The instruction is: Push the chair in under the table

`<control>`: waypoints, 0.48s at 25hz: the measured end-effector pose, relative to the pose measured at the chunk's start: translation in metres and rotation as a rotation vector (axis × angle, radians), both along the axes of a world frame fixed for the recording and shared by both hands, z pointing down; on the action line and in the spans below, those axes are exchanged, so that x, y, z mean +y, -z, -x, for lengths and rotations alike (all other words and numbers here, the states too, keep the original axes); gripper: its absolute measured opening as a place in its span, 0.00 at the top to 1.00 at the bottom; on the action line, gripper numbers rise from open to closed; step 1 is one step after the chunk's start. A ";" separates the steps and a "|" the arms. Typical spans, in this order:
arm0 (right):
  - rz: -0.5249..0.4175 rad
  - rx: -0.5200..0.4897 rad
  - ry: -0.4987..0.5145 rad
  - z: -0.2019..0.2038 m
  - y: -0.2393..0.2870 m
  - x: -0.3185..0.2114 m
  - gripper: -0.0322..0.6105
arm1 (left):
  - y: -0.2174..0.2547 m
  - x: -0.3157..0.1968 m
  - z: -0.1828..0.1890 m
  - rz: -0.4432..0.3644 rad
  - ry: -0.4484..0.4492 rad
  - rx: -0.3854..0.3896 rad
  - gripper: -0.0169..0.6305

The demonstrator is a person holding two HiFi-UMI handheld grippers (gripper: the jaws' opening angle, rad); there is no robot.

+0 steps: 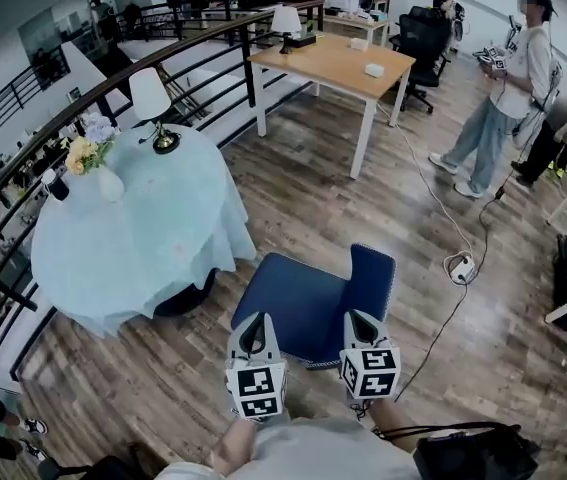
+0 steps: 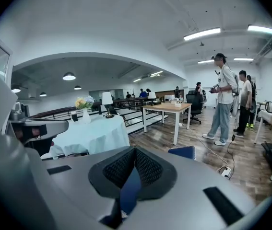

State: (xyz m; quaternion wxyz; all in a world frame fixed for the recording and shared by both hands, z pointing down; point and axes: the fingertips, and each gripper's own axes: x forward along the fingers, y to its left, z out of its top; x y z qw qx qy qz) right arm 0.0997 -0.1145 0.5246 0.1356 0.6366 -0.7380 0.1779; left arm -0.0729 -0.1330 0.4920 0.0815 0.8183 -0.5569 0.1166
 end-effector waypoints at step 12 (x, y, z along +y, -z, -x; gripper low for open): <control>0.001 0.005 -0.143 0.016 0.005 -0.032 0.92 | -0.008 -0.052 -0.002 0.029 -0.161 0.022 0.98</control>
